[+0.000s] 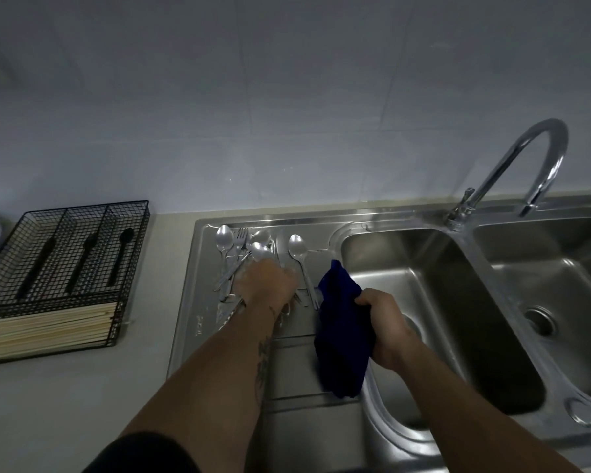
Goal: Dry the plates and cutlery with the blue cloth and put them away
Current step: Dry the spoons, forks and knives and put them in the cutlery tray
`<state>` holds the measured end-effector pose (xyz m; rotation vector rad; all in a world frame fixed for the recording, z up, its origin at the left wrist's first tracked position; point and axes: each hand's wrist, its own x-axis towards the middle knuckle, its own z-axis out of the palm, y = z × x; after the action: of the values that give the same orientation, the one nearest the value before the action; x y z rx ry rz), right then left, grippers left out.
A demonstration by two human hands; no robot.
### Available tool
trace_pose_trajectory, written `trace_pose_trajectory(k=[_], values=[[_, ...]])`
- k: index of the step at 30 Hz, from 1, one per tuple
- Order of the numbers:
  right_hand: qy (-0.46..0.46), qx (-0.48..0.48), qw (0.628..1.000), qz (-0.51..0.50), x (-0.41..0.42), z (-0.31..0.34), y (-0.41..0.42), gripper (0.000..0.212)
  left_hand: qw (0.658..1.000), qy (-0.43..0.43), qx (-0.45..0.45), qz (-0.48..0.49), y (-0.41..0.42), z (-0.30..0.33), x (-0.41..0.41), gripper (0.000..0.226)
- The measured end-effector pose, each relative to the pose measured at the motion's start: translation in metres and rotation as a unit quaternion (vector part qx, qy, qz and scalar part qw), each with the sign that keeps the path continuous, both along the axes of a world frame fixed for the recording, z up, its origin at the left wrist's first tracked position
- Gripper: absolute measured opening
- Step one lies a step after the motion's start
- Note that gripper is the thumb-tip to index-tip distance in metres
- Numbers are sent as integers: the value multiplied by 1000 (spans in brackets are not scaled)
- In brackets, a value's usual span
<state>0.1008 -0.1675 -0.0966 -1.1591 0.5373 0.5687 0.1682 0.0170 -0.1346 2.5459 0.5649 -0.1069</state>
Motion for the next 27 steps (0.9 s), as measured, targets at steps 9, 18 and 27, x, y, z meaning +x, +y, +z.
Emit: trace_pose_trajectory(k=[9, 18, 27], values=[[-13, -45, 998, 52, 12, -8, -8, 57, 998, 44, 3, 48, -14, 1, 9, 35], [18, 18, 999, -32, 18, 0, -18, 39, 998, 44, -18, 41, -18, 7, 6, 20], [18, 61, 992, -111, 17, 5, -34, 42, 998, -33, -52, 9, -41, 7, 2, 31]])
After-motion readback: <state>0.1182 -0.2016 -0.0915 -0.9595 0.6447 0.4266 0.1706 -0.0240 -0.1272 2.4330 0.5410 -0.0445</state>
